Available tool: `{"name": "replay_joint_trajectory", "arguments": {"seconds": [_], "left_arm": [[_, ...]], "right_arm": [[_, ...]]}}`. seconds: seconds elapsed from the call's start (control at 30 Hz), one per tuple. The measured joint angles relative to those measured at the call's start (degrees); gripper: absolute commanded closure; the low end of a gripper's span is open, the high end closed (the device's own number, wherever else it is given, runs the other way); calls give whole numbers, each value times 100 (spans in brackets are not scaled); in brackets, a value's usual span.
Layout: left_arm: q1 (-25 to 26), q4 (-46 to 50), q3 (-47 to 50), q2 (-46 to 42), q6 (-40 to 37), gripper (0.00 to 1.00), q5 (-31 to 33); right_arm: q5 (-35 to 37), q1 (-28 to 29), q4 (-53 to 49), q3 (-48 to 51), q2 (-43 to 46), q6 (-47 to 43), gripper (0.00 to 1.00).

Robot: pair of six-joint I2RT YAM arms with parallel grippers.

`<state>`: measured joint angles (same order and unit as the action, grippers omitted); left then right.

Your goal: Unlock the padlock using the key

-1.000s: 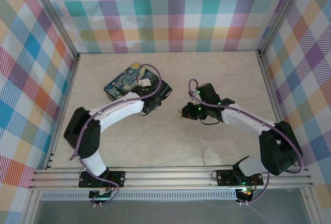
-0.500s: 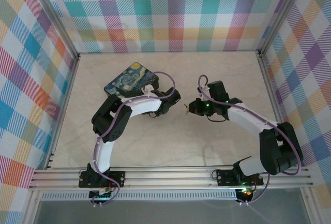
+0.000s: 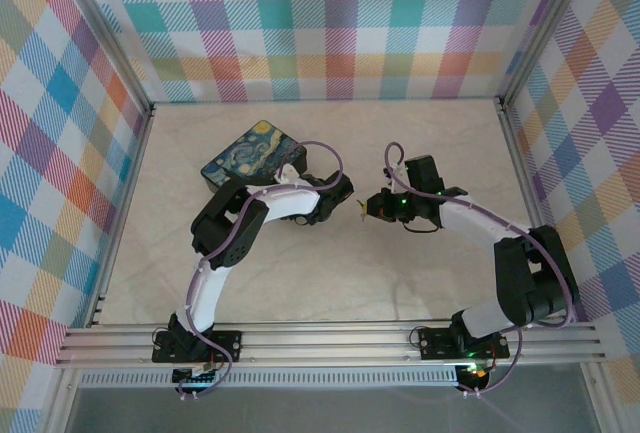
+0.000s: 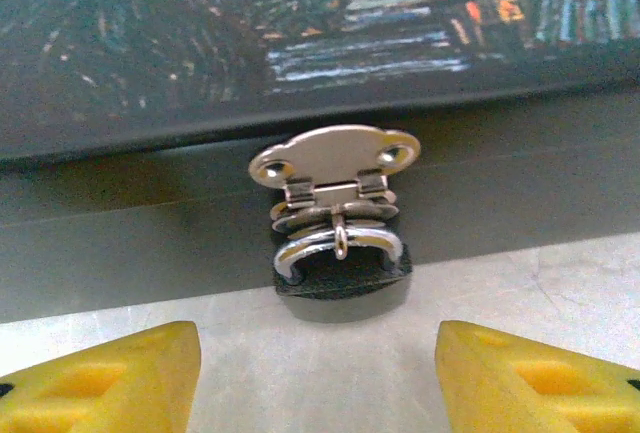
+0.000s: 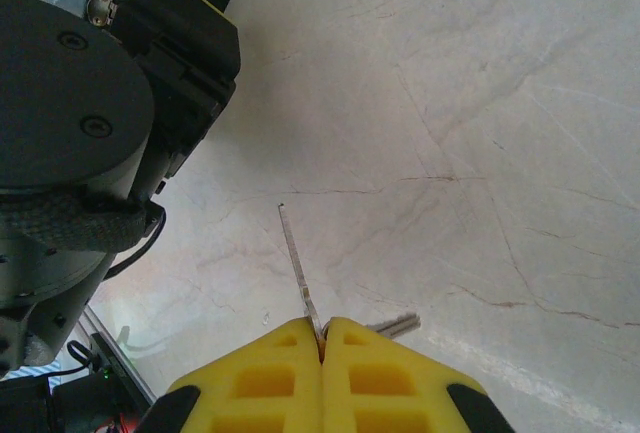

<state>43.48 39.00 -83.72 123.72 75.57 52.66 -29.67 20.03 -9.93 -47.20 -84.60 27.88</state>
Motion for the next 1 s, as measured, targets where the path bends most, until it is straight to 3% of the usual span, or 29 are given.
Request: {"name": "replay_joint_trajectory", "arguments": {"seconds": [0.4, 0.6, 0.83, 1.0], "left_arm": [[-59, -15, -127, 223, 127, 51, 140], [-131, -188, 76, 212, -103, 48, 149], [-136, -518, 527, -658, -1397, 33, -225], [-136, -122, -109, -1204, -2608, 29, -455]], "right_arm": [[-197, -22, 107, -4, -186, -35, 100], [-280, -22, 149, -4, -387, -35, 100], [-297, -22, 184, -68, -638, -39, 100], [-297, -22, 199, -245, -717, -55, 100]]}}
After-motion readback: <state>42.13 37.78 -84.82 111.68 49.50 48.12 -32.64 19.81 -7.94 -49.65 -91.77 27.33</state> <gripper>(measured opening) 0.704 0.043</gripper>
